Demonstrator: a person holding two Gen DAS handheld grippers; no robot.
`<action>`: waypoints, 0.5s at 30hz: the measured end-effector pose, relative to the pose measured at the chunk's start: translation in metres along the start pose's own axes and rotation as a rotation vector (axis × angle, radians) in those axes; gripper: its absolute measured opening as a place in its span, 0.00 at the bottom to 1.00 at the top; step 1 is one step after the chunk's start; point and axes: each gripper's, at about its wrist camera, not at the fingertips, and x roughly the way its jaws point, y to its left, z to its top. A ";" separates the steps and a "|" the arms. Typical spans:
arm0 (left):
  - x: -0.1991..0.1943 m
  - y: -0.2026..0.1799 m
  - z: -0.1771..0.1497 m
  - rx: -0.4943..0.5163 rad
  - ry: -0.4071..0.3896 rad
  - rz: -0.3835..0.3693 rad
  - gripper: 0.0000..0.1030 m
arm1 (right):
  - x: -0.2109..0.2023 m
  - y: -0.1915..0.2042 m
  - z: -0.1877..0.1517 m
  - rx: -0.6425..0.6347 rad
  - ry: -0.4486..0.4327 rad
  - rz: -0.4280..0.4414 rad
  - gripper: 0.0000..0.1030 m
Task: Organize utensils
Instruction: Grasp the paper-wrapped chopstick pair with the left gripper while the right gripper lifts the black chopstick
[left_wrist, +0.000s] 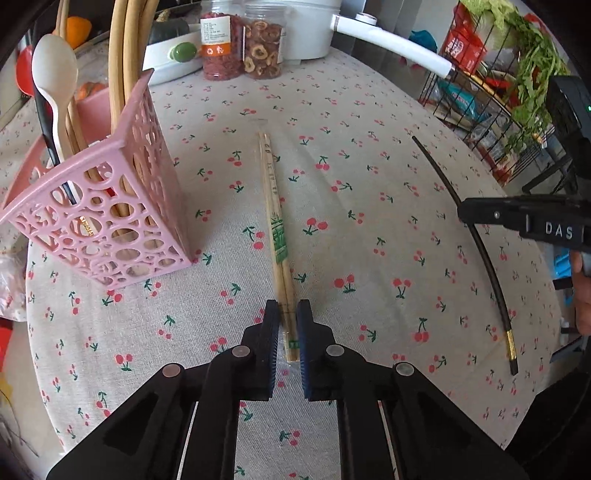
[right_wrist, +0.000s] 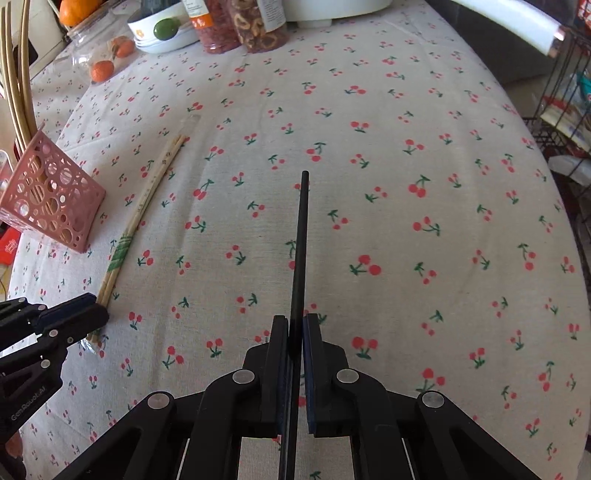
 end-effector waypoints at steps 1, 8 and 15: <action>-0.002 0.000 -0.003 0.010 0.015 -0.008 0.09 | -0.003 -0.004 -0.001 0.013 -0.003 0.006 0.05; -0.022 -0.011 -0.048 0.099 0.222 -0.155 0.09 | -0.015 -0.018 0.000 0.071 -0.023 0.045 0.05; -0.034 -0.005 -0.036 0.058 0.201 -0.168 0.47 | -0.016 -0.018 0.001 0.067 -0.021 0.057 0.05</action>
